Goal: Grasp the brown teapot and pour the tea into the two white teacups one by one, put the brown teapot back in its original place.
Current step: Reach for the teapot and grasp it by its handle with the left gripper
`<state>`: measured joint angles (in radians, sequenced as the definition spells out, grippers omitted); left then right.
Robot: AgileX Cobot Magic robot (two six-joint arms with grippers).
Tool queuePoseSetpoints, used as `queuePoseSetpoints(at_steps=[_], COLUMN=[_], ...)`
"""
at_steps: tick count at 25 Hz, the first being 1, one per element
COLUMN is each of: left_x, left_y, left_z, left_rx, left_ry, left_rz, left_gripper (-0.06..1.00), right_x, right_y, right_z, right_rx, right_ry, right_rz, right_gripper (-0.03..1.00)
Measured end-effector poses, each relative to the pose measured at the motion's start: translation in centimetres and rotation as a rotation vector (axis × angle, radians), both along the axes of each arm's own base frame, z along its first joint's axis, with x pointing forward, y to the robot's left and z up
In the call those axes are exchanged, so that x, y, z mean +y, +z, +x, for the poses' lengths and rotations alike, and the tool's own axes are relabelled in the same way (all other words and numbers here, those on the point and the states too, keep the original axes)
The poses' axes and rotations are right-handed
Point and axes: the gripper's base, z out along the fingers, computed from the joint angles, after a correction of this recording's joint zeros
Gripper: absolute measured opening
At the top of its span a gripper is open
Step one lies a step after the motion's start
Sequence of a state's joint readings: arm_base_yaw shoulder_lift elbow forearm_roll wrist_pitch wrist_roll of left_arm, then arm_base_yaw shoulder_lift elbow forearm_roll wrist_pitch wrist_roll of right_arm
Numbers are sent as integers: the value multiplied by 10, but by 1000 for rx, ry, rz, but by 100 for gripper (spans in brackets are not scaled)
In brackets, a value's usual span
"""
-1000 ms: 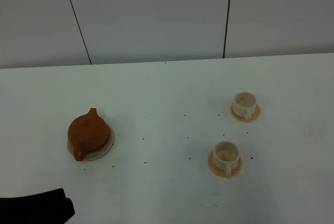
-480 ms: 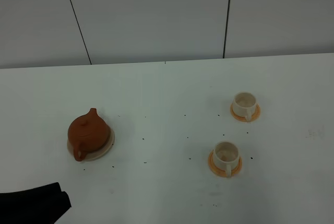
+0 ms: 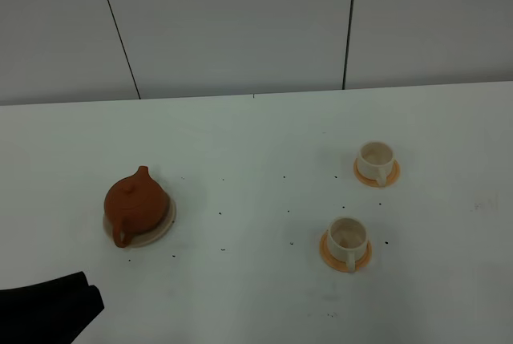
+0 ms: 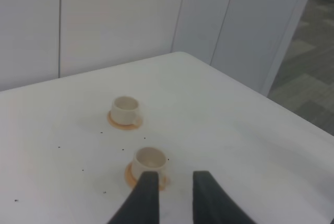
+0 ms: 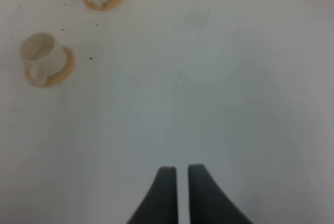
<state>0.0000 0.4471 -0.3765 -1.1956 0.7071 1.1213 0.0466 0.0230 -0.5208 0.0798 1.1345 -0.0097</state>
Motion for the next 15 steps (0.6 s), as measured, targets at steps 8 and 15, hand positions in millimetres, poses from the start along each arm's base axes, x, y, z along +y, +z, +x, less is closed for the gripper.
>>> queuePoseSetpoints(at_steps=[8, 15], left_x=[1, 3], left_y=[0, -1], left_z=[1, 2], left_rx=[35, 39], left_ry=[28, 49], left_rz=[-41, -25], left_gripper=[23, 23], right_x=[0, 1], right_y=[-1, -4], right_z=[2, 5], right_rx=[-8, -31], right_ry=[-27, 33], right_rz=[44, -30], right_gripper=[5, 6])
